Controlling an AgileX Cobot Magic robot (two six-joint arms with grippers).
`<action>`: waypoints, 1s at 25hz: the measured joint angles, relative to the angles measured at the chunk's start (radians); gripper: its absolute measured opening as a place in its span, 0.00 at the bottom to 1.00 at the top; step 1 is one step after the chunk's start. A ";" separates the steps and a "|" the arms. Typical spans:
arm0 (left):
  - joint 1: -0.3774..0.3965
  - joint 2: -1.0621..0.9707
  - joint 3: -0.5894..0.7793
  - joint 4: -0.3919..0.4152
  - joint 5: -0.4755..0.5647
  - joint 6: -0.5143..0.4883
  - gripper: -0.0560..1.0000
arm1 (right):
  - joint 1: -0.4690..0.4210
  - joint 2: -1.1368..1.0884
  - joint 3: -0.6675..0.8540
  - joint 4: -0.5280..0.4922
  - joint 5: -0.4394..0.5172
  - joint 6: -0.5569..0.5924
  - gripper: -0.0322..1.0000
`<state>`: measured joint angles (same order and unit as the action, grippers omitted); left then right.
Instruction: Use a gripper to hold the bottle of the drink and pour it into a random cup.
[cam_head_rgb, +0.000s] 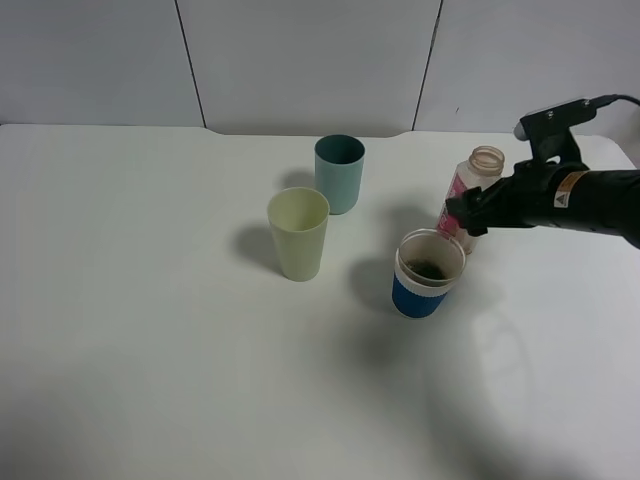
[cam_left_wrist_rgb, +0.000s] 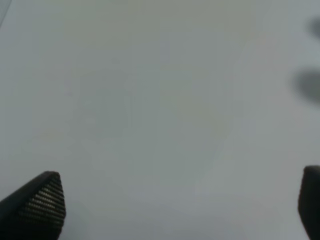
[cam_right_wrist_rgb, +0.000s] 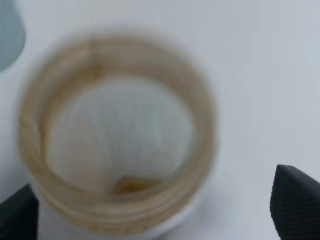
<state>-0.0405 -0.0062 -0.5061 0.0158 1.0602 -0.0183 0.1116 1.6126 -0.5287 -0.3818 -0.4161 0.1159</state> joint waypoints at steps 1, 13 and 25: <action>0.000 0.000 0.000 0.000 0.000 0.000 0.93 | 0.000 -0.036 0.000 0.009 0.018 0.000 0.82; 0.000 0.000 0.000 0.000 0.000 0.000 0.93 | 0.000 -0.451 0.001 0.068 0.243 -0.001 0.82; 0.000 0.000 0.000 0.000 0.000 0.000 0.93 | 0.000 -0.929 -0.160 0.014 0.753 -0.007 0.82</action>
<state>-0.0405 -0.0062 -0.5061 0.0158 1.0602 -0.0183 0.1116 0.6841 -0.6889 -0.3675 0.3368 0.1088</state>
